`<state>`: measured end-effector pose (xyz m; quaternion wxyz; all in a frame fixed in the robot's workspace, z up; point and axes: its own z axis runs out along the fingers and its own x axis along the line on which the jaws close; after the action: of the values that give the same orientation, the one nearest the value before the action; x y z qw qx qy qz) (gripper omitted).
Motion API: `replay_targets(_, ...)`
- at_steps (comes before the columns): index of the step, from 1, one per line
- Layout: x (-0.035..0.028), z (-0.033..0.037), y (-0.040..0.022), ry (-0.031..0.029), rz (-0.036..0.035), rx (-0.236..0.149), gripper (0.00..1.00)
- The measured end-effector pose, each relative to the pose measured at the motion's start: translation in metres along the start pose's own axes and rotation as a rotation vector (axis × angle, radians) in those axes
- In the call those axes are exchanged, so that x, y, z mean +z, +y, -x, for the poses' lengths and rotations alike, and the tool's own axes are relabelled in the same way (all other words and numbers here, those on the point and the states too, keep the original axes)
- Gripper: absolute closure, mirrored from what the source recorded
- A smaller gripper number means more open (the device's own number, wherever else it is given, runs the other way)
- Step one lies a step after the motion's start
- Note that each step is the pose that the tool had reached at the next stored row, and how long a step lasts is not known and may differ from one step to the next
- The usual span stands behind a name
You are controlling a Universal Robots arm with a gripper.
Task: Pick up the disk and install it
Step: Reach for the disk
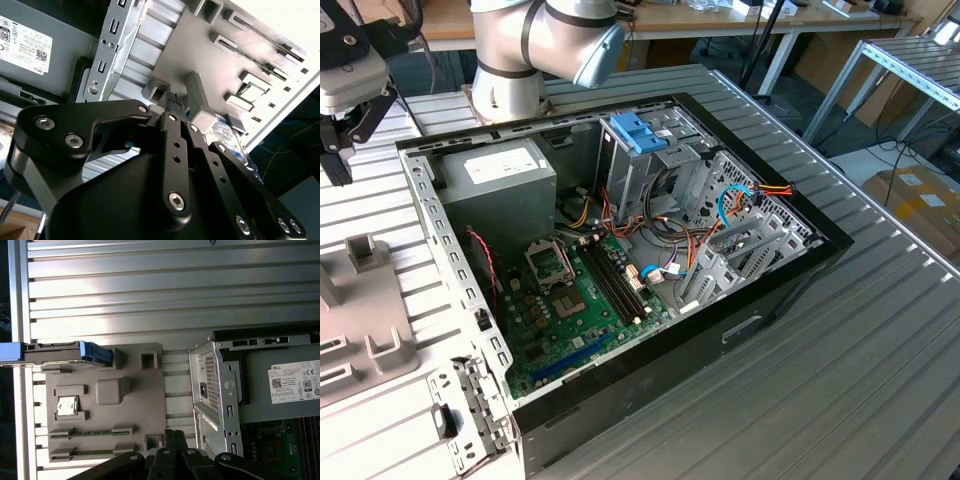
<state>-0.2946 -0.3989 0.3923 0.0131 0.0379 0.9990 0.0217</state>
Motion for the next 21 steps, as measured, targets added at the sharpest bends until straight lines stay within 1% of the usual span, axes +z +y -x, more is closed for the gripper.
replay_targets(7, -0.0001, -0.0049, -0.0004, 0.0000, 0.0000, 0.000, 0.89)
replay_targets(10, -0.0001, -0.0089, -0.0007, 0.0000, 0.0000, 0.000, 0.89)
replay_targets(21, -0.0003, -0.0175, -0.0013, -0.0001, 0.0000, 0.000, 0.89)
